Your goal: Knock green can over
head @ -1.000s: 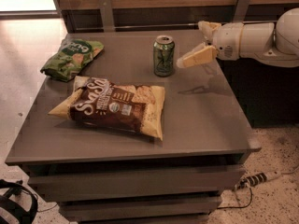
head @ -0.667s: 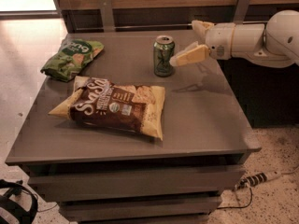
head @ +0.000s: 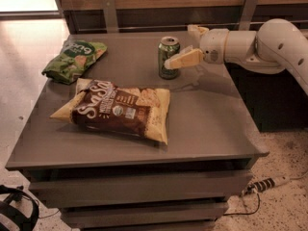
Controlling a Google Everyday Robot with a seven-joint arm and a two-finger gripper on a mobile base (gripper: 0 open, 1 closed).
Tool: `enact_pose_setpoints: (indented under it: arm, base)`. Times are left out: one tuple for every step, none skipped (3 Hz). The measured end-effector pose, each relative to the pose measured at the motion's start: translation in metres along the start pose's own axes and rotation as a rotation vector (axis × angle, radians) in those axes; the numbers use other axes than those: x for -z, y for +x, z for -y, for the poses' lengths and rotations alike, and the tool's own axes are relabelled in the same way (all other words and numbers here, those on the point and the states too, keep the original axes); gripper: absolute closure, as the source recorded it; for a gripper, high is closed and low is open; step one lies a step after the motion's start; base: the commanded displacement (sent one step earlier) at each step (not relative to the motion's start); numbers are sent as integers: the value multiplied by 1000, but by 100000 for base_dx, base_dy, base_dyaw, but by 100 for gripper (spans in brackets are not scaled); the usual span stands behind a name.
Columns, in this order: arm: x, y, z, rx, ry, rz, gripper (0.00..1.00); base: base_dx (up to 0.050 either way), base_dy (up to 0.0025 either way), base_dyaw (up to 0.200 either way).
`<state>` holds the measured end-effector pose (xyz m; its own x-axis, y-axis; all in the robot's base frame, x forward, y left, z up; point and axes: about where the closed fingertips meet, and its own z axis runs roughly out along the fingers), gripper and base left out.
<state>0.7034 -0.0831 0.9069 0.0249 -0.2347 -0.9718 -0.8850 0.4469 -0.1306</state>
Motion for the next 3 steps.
enact_pose_setpoints:
  arm:
    - [-7, 9, 1, -20, 13, 17, 0]
    - [-12, 21, 3, -48, 34, 32, 0]
    - [-16, 28, 4, -67, 42, 46, 0]
  base:
    - [0, 0, 0]
    - [0, 0, 0]
    - [0, 0, 0]
